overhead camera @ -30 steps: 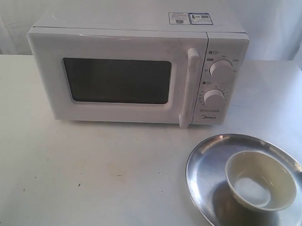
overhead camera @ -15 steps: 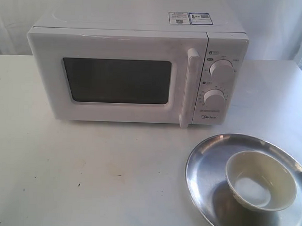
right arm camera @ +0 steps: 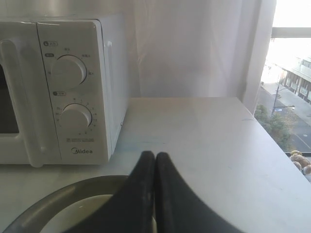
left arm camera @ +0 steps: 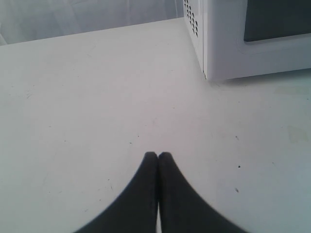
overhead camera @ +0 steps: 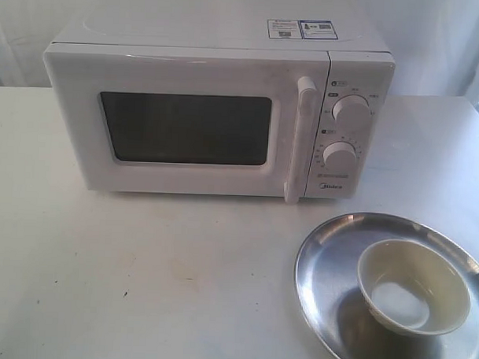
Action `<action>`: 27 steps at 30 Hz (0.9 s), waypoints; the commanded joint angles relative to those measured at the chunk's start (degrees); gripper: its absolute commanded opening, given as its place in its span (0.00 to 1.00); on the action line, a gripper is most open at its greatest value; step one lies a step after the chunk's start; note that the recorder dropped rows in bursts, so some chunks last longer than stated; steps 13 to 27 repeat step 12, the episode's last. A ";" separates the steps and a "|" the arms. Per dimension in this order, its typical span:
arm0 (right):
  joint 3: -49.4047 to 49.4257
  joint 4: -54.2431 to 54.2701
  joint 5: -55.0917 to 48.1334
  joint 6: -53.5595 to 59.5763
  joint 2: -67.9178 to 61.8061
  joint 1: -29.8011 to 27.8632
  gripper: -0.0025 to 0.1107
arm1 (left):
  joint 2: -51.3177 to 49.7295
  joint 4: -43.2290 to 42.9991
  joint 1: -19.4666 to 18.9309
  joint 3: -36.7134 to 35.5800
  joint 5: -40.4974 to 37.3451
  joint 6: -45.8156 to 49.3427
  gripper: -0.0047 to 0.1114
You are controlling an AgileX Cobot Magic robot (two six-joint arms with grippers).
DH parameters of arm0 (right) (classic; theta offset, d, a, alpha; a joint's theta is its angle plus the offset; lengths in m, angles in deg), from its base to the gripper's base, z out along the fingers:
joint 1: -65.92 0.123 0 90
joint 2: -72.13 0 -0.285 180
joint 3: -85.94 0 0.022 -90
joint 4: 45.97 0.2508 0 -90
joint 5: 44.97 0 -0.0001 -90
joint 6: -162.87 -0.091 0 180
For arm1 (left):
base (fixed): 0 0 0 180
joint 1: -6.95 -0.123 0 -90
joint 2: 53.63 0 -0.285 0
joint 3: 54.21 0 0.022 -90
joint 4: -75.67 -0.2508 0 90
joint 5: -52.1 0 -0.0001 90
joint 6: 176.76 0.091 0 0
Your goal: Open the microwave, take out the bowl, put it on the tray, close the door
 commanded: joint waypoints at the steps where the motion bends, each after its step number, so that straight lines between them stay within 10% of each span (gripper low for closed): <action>1: 0.28 0.28 0.13 0.52 0.03 -0.35 0.02 | 0.12 0.22 0.05 -0.19 0.08 -0.32 0.04; 27: 0.28 0.28 0.13 1.06 0.03 -0.35 0.02 | 0.12 0.22 0.05 -0.19 0.08 -0.32 0.04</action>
